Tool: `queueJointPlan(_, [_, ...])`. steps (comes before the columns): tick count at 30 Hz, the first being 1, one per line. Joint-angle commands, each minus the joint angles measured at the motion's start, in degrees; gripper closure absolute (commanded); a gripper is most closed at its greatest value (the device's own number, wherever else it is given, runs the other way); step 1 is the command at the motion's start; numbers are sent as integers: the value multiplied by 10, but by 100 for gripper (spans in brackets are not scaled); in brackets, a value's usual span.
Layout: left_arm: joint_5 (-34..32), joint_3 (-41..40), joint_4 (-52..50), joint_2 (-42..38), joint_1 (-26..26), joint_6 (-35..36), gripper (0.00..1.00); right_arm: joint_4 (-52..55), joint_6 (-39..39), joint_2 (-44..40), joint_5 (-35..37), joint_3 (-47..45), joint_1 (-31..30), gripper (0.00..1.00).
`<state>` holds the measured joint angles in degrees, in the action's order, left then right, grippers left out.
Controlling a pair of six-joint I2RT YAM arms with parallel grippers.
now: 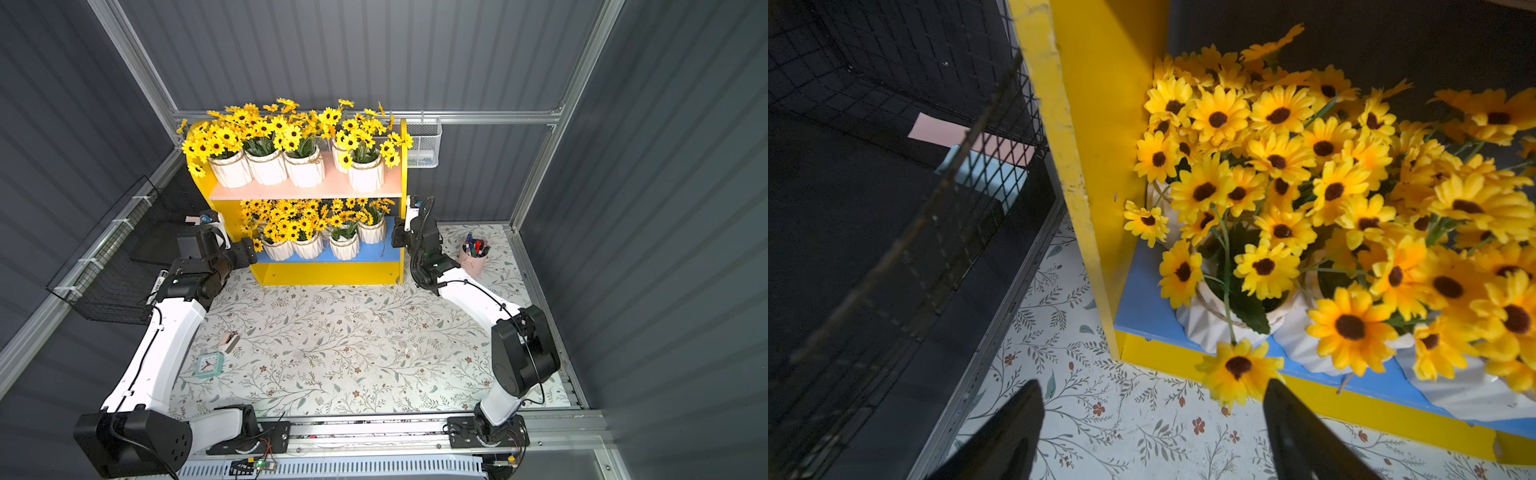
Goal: Take the sunflower pots off the shelves
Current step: Move the shelf to the center of the board.
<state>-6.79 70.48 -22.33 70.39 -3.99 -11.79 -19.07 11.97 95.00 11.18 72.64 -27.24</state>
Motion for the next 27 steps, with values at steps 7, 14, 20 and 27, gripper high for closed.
queueJointPlan(7, [12, -8, 21, -3, -4, 9, 14, -64, -45, 0, 85, -6, 18, 100])
queueJointPlan(14, [17, -12, 25, -2, -4, 10, 13, -50, -66, -40, 83, -21, 33, 100])
queueJointPlan(20, [27, -3, 17, 5, -4, 6, 13, -43, -64, -69, 69, -30, 54, 100])
queueJointPlan(27, [37, 3, 15, 11, -4, 7, 12, -5, -74, -94, 58, -13, 72, 100])
